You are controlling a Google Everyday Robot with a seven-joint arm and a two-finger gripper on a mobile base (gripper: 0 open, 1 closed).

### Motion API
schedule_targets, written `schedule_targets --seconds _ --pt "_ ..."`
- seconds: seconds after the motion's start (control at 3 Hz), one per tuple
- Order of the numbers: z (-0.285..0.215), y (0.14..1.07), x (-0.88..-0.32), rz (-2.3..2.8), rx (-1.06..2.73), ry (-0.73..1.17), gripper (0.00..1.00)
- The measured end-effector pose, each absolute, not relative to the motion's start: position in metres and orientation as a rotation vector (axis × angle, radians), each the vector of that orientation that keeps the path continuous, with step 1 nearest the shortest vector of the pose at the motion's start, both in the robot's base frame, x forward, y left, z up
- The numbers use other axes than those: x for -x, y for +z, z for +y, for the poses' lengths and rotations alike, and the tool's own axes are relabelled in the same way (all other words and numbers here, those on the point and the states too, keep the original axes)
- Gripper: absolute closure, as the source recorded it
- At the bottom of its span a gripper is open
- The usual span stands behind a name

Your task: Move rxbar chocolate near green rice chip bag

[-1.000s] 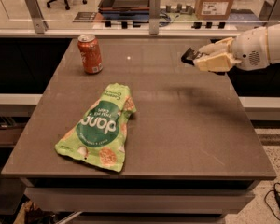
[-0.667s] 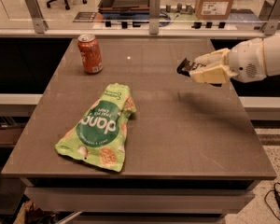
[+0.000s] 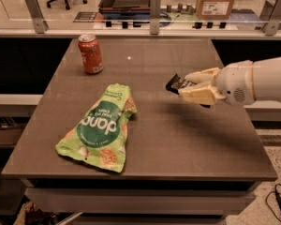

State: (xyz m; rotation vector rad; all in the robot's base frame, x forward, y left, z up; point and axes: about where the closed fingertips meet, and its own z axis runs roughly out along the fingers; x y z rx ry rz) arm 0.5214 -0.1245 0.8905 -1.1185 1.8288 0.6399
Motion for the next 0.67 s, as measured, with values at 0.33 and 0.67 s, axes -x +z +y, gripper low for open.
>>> schedule_targets --seconds 0.33,0.67 --pt "-0.110 0.882 -0.507 1.842 1.018 0.623 1.00" --pt "-0.098 0.875 -0.496 1.847 0.961 0.606 1.00"
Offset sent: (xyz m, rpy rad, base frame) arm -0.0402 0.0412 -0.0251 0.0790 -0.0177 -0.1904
